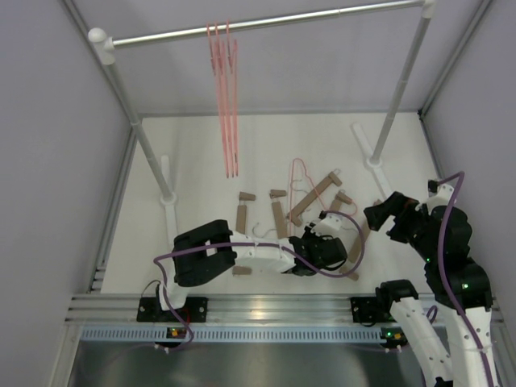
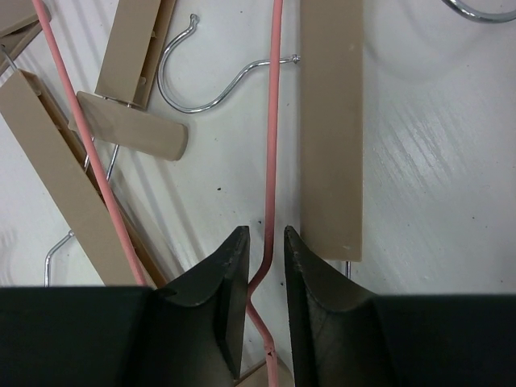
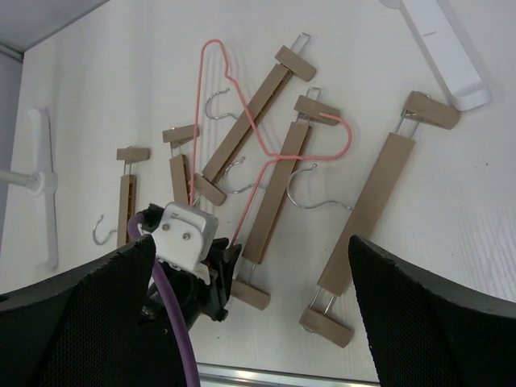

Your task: Organize the hangers

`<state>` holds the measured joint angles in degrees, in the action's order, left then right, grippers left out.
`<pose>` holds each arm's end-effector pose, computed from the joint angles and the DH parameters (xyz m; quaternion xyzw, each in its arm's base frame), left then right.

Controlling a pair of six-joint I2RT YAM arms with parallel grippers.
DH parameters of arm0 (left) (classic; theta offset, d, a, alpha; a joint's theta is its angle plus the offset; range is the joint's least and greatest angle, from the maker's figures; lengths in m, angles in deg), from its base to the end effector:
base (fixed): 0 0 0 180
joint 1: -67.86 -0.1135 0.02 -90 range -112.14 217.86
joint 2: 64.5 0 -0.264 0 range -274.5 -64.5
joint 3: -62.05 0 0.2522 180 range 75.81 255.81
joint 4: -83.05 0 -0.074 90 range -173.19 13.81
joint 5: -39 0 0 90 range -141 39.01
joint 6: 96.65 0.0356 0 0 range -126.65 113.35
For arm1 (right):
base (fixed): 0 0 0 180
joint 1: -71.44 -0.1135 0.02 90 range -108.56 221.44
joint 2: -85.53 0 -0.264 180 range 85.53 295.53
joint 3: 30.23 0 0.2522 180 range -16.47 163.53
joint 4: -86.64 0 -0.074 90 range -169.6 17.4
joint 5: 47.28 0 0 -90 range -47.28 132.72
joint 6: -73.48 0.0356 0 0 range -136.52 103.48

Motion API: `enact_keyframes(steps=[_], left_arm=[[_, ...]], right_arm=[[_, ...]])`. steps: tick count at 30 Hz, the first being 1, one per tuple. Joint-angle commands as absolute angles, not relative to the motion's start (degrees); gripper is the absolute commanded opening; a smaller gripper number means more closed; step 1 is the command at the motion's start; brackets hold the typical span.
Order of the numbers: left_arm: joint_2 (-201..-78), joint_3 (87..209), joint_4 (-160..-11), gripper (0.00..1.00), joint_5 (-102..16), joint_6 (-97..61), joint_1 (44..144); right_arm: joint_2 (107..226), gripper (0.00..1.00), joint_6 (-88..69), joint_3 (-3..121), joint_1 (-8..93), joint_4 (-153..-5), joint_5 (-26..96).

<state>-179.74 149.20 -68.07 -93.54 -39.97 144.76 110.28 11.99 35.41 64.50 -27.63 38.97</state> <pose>0.1163 -0.3936 0.1495 0.2359 0.8679 -0.0183 0.4368 0.0695 0.0108 0.3431 0.1403 0.8306 0.1901 0.5042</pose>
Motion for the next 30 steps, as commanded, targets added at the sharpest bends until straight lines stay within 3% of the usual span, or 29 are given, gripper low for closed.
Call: enact_keyframes(steps=[1, 11, 17, 30], left_arm=[[-180.1, 148.8, -68.4, 0.29, -94.9, -40.9, 144.5], [-180.9, 149.0, -68.4, 0.25, -94.8, -40.8, 144.4], [-180.5, 149.1, -68.4, 0.01, -95.0, -40.4, 144.2], [-172.5, 147.1, -68.4, 0.00, -95.9, -39.3, 144.2]], right_arm=[[109.7, 1.00, 11.5, 35.1, 64.9, -26.7, 38.8], [109.3, 1.00, 11.4, 34.9, 65.0, -26.7, 38.9], [109.3, 0.99, 11.3, 35.0, 65.0, -26.6, 38.9], [109.4, 0.99, 11.5, 35.2, 64.9, -26.7, 38.7]])
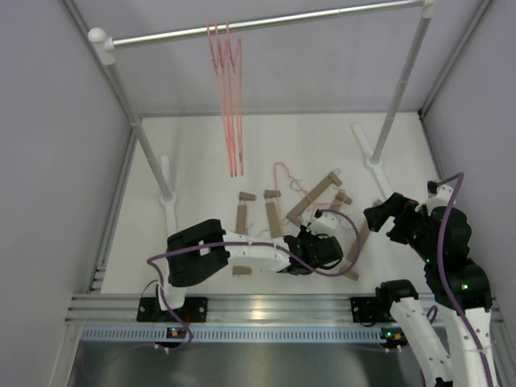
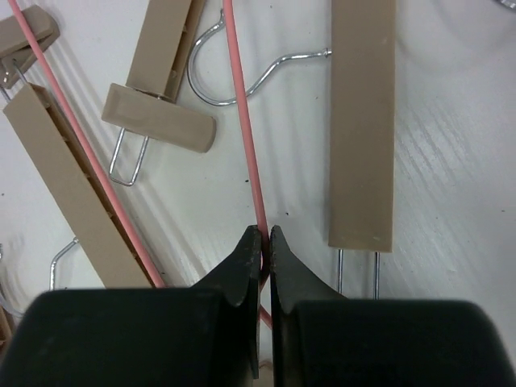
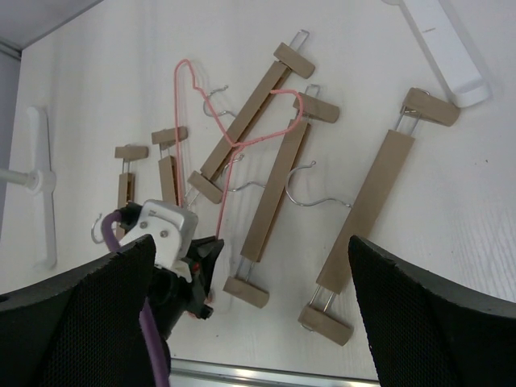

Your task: Organize the hangers

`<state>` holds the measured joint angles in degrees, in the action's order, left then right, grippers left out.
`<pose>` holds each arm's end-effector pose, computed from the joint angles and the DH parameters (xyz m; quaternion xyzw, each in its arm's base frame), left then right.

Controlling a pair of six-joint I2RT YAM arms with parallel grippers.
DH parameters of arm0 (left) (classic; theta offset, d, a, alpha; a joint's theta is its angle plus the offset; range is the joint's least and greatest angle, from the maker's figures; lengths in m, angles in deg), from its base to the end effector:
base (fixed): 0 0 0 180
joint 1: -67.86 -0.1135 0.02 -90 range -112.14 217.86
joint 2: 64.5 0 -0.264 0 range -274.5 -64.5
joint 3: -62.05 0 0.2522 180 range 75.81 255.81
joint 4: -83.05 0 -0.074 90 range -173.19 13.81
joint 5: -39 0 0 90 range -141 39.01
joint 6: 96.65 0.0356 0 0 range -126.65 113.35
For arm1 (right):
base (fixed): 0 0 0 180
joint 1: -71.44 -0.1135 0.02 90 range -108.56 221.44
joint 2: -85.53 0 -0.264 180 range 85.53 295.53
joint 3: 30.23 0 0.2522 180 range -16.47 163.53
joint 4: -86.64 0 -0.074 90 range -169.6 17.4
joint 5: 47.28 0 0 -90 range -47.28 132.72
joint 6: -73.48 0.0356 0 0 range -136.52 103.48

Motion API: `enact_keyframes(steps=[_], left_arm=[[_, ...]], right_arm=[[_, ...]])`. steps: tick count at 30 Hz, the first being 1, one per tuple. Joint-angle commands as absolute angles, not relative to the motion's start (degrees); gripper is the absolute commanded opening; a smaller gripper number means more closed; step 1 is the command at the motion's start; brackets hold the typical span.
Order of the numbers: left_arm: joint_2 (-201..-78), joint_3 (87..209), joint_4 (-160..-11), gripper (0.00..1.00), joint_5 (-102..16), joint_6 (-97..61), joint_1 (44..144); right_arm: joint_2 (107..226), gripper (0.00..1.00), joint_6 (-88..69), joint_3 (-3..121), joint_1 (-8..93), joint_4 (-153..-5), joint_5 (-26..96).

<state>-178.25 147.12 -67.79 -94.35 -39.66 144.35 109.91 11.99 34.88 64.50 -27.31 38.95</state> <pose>0.1174 -0.3840 0.1495 0.2357 0.8673 -0.0054 0.4384 0.0689 0.0107 0.3402 0.1407 0.8328 0.1892 0.5008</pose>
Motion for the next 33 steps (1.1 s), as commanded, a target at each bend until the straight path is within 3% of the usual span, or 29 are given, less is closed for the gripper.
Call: enact_keyframes(steps=[1, 13, 21, 33], left_arm=[[-170.9, 146.8, -68.4, 0.00, -95.8, -39.3, 144.1], [-153.0, 137.5, -73.2, 0.00, -85.9, -38.2, 144.8], [-132.7, 125.2, -80.5, 0.00, -72.8, -38.0, 145.0], [-112.3, 121.8, -71.1, 0.00, -72.7, -42.7, 144.9]], right_arm=[[109.6, 0.99, 11.4, 35.2, 65.0, -26.6, 38.6], [110.0, 0.99, 11.4, 35.6, 65.0, -27.0, 38.9], [110.8, 0.99, 11.4, 35.9, 65.0, -27.2, 38.8], [112.2, 0.99, 11.3, 37.6, 65.0, -27.5, 38.6]])
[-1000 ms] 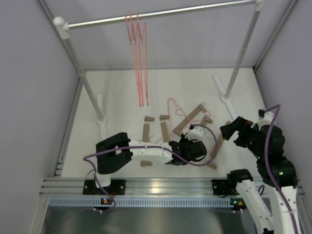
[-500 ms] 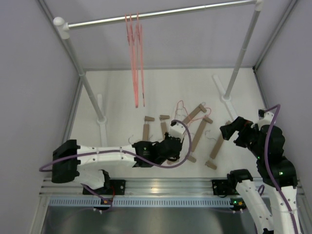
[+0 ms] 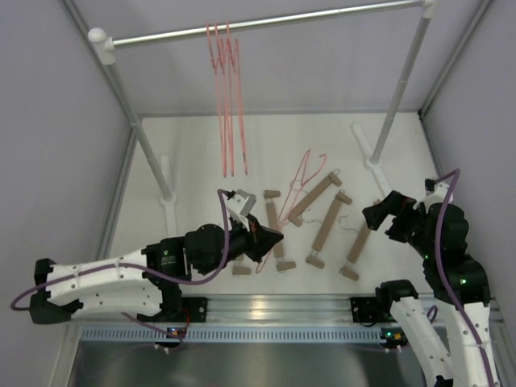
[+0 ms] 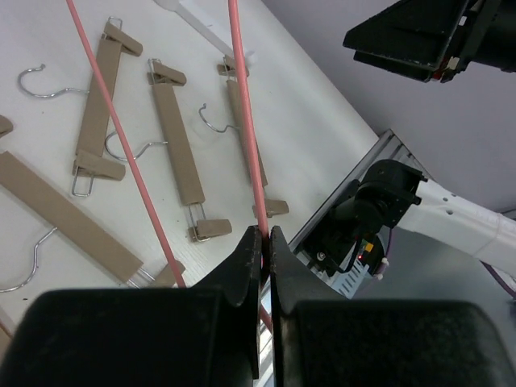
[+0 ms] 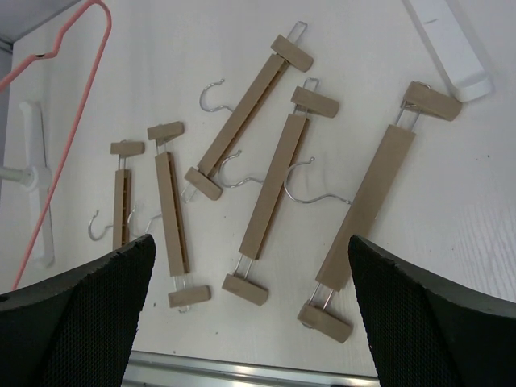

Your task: Organize the hangers

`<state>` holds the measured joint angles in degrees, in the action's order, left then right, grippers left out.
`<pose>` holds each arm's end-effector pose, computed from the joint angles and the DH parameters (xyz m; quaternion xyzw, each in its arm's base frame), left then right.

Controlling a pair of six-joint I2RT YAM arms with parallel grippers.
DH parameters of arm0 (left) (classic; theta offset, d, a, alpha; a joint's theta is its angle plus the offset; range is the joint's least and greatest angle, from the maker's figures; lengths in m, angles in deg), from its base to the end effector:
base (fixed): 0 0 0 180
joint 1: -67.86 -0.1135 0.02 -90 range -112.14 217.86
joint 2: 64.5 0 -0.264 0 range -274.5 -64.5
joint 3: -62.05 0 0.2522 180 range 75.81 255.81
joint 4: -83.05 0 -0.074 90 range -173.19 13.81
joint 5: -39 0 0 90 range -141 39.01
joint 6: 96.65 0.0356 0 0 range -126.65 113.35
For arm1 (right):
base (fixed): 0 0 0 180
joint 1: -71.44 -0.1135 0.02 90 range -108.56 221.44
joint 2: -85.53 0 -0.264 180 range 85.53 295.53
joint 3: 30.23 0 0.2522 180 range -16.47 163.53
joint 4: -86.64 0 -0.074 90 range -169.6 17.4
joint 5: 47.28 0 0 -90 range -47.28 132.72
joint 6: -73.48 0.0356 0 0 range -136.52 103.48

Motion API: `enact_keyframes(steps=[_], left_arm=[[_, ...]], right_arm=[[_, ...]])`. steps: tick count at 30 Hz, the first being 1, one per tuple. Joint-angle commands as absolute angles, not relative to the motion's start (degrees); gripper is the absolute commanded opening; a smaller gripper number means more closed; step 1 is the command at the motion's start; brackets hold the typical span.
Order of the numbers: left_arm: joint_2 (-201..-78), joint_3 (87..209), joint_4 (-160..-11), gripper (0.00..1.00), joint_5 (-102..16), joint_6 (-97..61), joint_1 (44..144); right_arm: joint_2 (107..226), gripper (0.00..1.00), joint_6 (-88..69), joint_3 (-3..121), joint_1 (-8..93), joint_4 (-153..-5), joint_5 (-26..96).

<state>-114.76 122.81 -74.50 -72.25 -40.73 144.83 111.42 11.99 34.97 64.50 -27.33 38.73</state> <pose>0.0586 -0.1959 0.3403 0.1711 0.7531 -0.4291 0.4684 0.0746 0.0116 0.3393 0.1413 0.8392 0.1878 0.4904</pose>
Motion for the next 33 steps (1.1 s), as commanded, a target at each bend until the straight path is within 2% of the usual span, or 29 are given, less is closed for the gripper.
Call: enact_keyframes(steps=[1, 5, 21, 28, 33], left_arm=[[-111.4, 121.4, -68.9, 0.00, -73.7, -43.8, 144.9], [-105.3, 118.6, -63.5, 0.00, -77.7, -48.3, 144.9], [-94.8, 113.7, -40.1, 0.00, -95.6, -71.7, 144.9], [-87.4, 113.6, -38.6, 0.00, -101.3, -74.0, 144.9], [-89.5, 119.3, -38.8, 0.00, -105.0, -70.5, 144.9]], right_arm=[[112.7, 0.99, 11.4, 37.8, 65.0, -27.6, 38.4], [113.3, 1.00, 11.3, 38.3, 64.9, -27.7, 38.3], [113.7, 0.99, 10.9, 37.2, 65.0, -28.3, 37.6], [113.7, 0.99, 10.7, 37.1, 64.9, -28.4, 37.4], [113.7, 0.99, 10.4, 37.1, 65.0, -28.3, 37.0]])
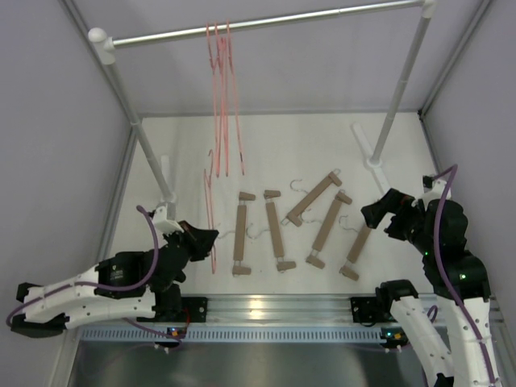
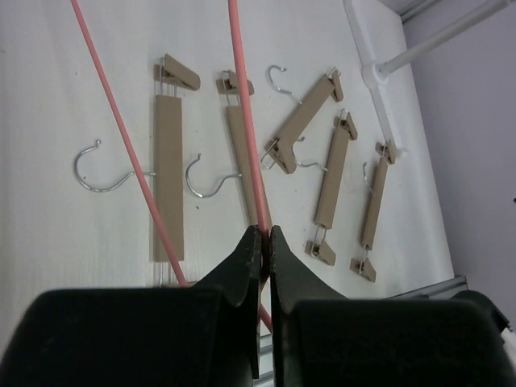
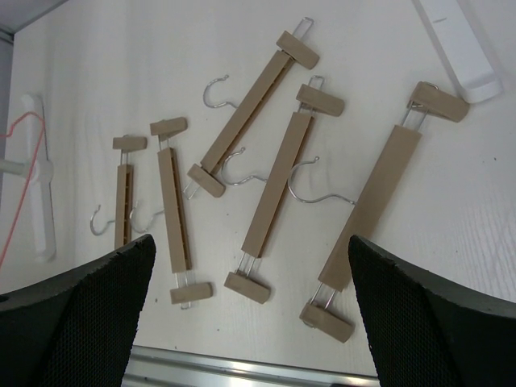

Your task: Organize the hangers

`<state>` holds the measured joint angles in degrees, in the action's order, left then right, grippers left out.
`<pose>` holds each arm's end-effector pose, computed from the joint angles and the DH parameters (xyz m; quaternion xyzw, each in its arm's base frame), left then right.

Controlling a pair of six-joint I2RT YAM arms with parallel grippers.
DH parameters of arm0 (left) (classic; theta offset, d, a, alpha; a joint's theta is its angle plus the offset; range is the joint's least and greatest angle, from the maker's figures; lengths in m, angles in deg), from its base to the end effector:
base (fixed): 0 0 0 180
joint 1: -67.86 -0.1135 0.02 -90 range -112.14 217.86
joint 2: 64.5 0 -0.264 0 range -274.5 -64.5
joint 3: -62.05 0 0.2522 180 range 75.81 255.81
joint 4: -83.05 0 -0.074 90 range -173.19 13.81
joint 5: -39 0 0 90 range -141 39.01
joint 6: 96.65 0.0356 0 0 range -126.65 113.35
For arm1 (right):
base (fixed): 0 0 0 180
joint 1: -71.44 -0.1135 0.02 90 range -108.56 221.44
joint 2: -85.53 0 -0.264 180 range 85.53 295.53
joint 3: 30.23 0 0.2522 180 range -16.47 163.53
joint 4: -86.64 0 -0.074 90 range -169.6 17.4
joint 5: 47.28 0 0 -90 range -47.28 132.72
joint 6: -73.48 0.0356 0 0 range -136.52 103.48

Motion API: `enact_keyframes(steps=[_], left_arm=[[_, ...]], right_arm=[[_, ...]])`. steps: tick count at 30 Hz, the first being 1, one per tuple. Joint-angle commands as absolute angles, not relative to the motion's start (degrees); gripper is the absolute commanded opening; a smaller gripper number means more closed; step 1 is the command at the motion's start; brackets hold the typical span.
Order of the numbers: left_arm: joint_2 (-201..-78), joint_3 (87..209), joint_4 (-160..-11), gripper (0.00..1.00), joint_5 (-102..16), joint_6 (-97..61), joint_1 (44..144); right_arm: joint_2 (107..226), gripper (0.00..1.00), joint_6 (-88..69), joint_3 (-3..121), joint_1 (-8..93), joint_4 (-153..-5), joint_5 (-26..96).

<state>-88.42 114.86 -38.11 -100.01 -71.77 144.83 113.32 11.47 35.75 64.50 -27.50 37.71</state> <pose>0.0451 -0.0756 0.2938 -0.1251 0.8050 -0.3140 0.4875 0.0806 0.0129 0.3417 0.1339 0.8446 0.1908 0.4820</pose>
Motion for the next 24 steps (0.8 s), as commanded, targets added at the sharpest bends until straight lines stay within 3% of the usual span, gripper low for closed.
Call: enact_keyframes(steps=[1, 7, 24], left_arm=[[-90.4, 120.3, -38.9, 0.00, -105.4, -70.0, 144.9], [-93.0, 128.3, -41.3, 0.00, -108.1, -63.3, 144.9], [-105.7, 145.8, -61.7, 0.00, -99.6, -32.6, 144.9]], right_arm=[[113.6, 0.99, 10.4, 37.1, 65.0, -28.3, 36.9], [113.6, 0.99, 10.2, 37.1, 64.9, -28.2, 36.7], [113.1, 0.99, 10.0, 37.9, 65.0, -28.1, 36.0]])
